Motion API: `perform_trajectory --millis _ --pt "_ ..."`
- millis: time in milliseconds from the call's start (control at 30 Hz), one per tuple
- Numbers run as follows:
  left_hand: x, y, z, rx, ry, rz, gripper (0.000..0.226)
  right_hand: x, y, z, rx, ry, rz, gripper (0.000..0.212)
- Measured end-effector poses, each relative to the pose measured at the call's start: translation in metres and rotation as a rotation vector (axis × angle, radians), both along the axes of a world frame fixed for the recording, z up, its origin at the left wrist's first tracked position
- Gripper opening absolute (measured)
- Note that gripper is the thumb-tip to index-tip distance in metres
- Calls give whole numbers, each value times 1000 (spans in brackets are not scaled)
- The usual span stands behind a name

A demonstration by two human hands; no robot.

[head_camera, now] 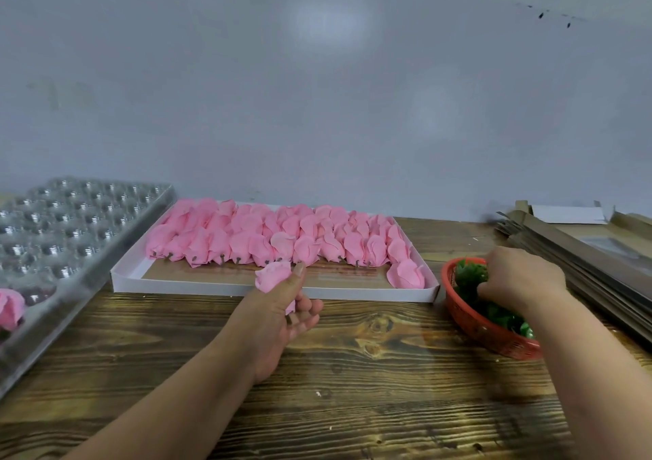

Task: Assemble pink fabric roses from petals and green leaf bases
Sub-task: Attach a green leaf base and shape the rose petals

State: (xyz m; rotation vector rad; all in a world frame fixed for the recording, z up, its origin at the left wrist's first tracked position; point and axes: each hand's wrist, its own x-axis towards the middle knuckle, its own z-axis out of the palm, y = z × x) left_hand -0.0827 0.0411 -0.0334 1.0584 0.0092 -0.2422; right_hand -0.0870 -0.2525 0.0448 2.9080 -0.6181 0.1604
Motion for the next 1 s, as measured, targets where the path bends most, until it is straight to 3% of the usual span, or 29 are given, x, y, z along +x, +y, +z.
perform_trajectory --millis 200,367,533,667,1000 --pt "1 1 -1 10 8 -4 35 -3 -7 -1 35 -51 24 8" --pt "0 0 0 15 26 2 34 -6 -11 -1 -3 -128 39 30" --pt "1 0 -1 19 26 -4 33 -4 -19 4 188 -170 58 39" --pt "1 0 -1 17 28 -10 32 -5 -28 4 299 -255 41 35" --pt "0 -1 1 41 35 -7 32 -11 -30 10 197 -247 11 31"
